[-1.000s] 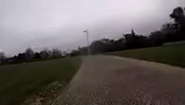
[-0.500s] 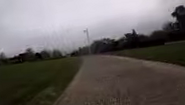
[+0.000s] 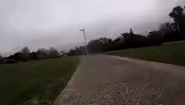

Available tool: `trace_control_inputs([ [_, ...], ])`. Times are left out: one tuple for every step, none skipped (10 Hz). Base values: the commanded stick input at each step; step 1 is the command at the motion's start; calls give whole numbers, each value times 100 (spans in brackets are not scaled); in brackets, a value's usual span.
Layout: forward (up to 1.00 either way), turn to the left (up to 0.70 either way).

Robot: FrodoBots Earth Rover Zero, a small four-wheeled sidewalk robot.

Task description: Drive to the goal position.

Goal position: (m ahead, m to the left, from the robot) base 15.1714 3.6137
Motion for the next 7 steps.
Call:
trace_control_inputs([
  [85,0],
  [85,0],
  [85,0],
  [85,-20],
  [85,-28],
  [85,-7],
  [85,-2],
])
